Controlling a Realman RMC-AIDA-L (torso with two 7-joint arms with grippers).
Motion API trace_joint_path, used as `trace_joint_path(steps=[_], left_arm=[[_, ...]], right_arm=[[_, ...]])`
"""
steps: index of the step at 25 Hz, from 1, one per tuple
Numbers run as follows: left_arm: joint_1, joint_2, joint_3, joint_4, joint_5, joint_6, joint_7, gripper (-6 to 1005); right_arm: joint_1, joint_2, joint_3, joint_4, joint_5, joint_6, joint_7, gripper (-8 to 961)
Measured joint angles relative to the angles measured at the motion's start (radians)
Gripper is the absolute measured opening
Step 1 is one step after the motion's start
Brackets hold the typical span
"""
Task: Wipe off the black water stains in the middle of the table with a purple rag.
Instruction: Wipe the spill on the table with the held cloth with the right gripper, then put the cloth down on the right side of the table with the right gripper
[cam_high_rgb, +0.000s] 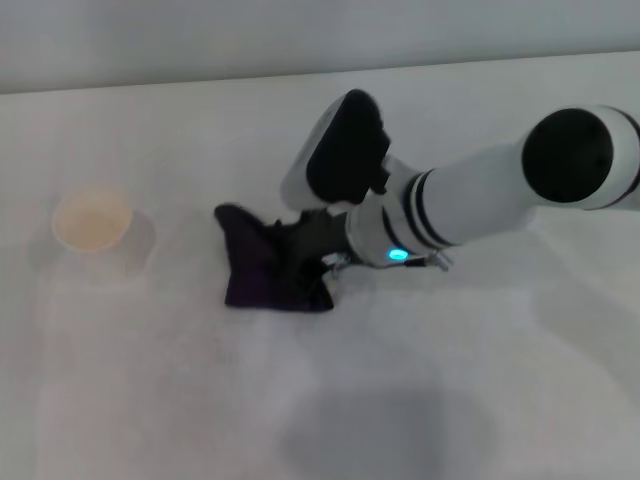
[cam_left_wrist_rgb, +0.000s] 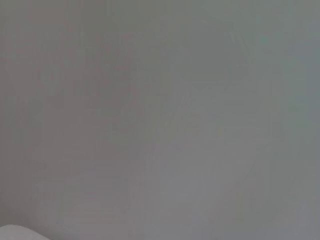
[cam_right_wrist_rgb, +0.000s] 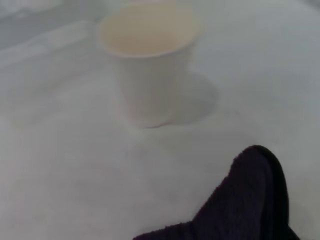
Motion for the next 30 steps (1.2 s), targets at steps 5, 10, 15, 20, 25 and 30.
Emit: trace_joint_path(steps=[5,10,15,20,25,30], left_arm=[[0.0,0.0,0.0,0.005,0.0,0.0,0.0,876],[-0.002,0.002,0.0,0.008,0.0,0.0,0.0,876],[-0.005,0.003,-0.001,0.008,0.0,0.0,0.0,876],[-0.008,0.004,-0.001,0.008,0.0,0.0,0.0,875],[-0.009,0.005,-0.001,0.008,0.0,0.003,0.0,875],[-0.005,0.004,-0.001,0.009,0.0,0.002,0.0,875]], right_arm=[[-0.007,-0.003,0.096,0.031,-0.044,-0.018,-0.005,115],[-0.039,-0.005,0.22,0.025,-0.154,0.013,0.001,111],[-0.065,-0.008,0.405,0.018,-0.261,0.113,0.0,120],[-0.072,-0.01,0.517,0.017,-0.381,0.183,-0.004,129],[-0.085,-0.013,0.582,0.006,-0.463,0.205,-0.006,138],[-0.146,-0.013,0.589,-0.091,-0.469,0.249,-0.056,147]])
